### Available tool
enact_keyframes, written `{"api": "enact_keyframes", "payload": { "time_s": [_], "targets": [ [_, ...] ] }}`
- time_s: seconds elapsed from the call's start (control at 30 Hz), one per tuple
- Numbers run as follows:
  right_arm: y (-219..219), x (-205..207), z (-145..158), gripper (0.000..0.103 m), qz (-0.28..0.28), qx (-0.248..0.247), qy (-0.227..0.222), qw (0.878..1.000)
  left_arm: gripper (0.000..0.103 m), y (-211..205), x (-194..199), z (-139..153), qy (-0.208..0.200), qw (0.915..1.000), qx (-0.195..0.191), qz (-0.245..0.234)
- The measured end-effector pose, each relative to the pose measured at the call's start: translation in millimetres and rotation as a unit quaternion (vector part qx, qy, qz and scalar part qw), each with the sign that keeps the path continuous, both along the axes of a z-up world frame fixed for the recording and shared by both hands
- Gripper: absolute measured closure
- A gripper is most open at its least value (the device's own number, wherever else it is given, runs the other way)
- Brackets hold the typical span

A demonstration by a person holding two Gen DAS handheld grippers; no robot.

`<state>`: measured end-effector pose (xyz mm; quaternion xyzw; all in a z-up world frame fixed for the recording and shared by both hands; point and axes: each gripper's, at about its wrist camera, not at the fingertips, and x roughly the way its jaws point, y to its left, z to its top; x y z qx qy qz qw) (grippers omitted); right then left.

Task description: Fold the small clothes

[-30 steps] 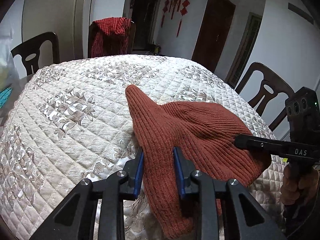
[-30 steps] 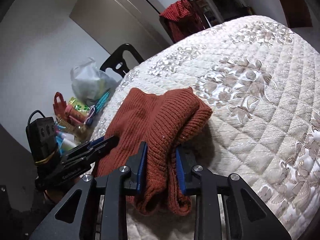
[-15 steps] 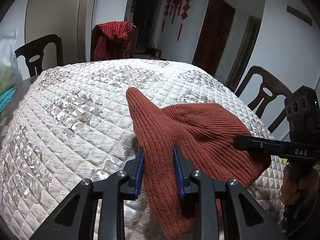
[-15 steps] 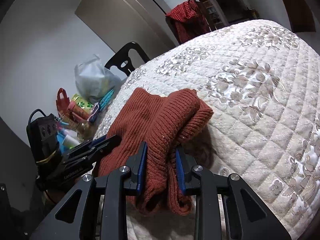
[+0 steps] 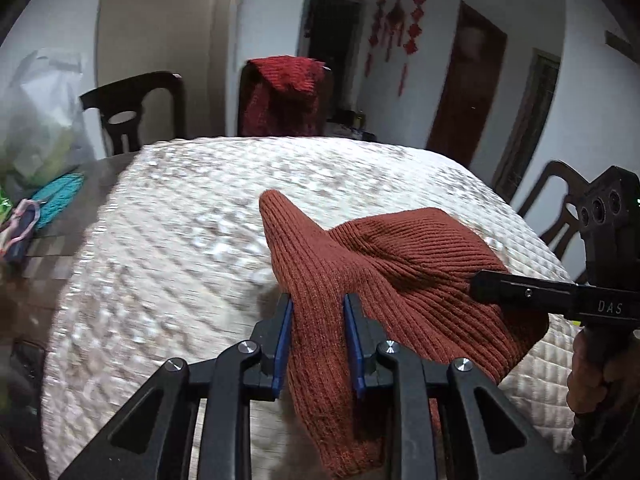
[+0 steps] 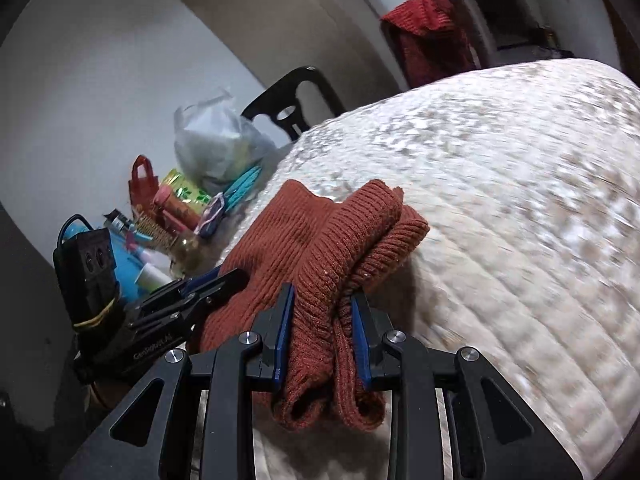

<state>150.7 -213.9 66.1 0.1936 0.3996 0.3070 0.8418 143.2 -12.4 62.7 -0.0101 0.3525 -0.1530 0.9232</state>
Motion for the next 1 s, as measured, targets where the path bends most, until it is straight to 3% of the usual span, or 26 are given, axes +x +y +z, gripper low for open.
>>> {"api": "enact_keyframes", "payload": {
  "time_s": [0.4, 0.43, 0.47, 0.53, 0.7, 0.87, 1.0],
  "targets": [
    [66, 41, 0, 0.076, 0.04, 0.024, -0.004, 0.999, 0.078, 76, 23, 6, -0.015, 0.9989, -0.006, 0.045],
    [70, 43, -4, 0.076, 0.04, 0.025, -0.001, 0.999, 0.082, 80, 25, 4, -0.016, 0.9987, -0.004, 0.048],
    [73, 44, -8, 0.076, 0.041, 0.022, 0.003, 0.999, 0.092, 85, 28, 0, -0.014, 0.9985, -0.001, 0.053],
    [78, 47, -19, 0.076, 0.041, 0.012, 0.014, 0.999, 0.094, 96, 33, -10, -0.003, 0.9982, -0.004, 0.06],
    [68, 49, -47, 0.071, 0.022, -0.01, 0.065, 0.998, 0.094, 105, 33, -46, 0.054, 0.9955, 0.001, 0.077],
    [53, 37, -46, 0.069, 0.012, -0.02, 0.074, 0.997, 0.094, 108, 21, -34, 0.042, 0.996, -0.018, 0.076],
    [52, 33, -34, 0.069, 0.0, -0.023, 0.055, 0.998, 0.094, 97, 24, -22, 0.03, 0.9974, -0.022, 0.061]
  ]
}}
